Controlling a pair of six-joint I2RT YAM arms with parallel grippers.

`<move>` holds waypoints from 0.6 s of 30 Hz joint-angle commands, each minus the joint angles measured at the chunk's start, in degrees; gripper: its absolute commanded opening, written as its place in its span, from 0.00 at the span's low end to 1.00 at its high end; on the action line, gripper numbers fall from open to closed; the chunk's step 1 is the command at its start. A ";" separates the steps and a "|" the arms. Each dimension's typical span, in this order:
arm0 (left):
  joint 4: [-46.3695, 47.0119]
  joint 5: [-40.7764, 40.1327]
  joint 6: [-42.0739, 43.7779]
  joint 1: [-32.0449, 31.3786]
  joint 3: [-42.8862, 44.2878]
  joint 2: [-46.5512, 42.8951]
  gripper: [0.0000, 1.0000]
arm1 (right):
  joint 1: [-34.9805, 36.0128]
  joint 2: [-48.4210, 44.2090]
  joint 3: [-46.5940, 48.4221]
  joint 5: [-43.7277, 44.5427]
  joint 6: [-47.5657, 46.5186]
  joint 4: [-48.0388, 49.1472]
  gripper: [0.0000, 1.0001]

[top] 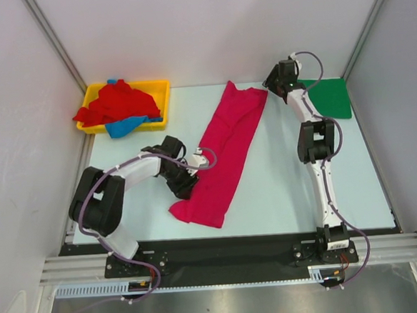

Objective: Fold and stack the t-shirts
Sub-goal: Fold the tshirt

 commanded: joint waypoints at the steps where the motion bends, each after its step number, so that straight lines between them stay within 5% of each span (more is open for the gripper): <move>1: -6.47 8.01 2.20 -2.75 -3.53 3.20 0.54 | -1.41 -9.74 0.30 4.60 -5.55 -2.50 0.59; 10: -4.10 16.44 0.00 -12.77 -1.77 2.32 0.55 | -2.30 -25.56 -13.82 0.47 -9.07 -13.14 0.64; 12: -3.75 17.16 -0.96 -14.44 -0.89 2.06 0.55 | -1.68 -35.48 -23.38 -1.55 -8.90 -13.59 0.64; 15: -2.61 19.87 -2.28 -17.60 0.61 1.53 0.55 | 0.86 -50.38 -50.40 -0.15 -8.11 -8.60 0.64; 18: -2.60 21.73 -2.81 -18.23 0.87 0.74 0.56 | 3.41 -59.83 -62.50 2.06 -6.00 -9.02 0.64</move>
